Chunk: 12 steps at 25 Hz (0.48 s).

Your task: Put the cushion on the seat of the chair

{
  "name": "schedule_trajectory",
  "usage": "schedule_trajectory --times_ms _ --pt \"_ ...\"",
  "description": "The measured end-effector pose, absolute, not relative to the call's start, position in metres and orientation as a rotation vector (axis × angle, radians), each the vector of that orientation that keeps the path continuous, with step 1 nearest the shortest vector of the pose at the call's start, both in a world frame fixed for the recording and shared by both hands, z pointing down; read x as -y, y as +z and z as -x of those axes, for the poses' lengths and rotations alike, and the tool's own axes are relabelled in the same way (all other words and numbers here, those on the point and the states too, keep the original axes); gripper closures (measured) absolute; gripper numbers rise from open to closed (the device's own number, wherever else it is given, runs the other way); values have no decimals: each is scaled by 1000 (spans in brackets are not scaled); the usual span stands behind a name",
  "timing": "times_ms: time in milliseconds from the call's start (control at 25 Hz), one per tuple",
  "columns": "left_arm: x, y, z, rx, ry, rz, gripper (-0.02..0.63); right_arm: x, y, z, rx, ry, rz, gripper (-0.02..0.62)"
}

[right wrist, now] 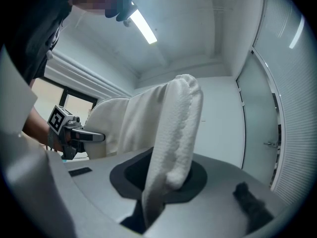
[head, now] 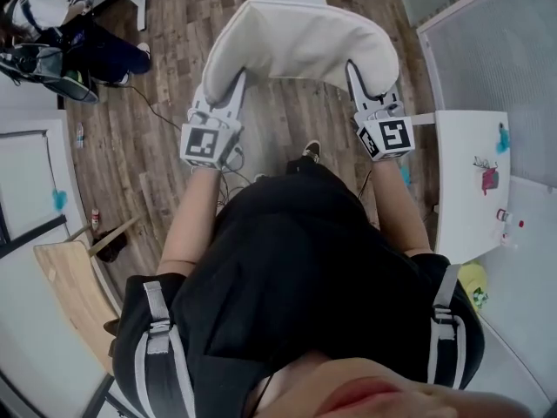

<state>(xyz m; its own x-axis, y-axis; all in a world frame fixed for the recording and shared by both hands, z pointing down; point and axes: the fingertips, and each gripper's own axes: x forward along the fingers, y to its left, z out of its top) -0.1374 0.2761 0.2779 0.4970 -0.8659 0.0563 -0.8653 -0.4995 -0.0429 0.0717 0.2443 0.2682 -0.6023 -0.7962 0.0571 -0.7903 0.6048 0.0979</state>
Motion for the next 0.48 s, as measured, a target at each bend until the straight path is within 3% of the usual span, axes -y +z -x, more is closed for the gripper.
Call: schedule_trajectory --times_ms 480 --pt "-193 288 53 -1661 -180 2685 555 -149 284 -155 2775 -66 -1248 543"
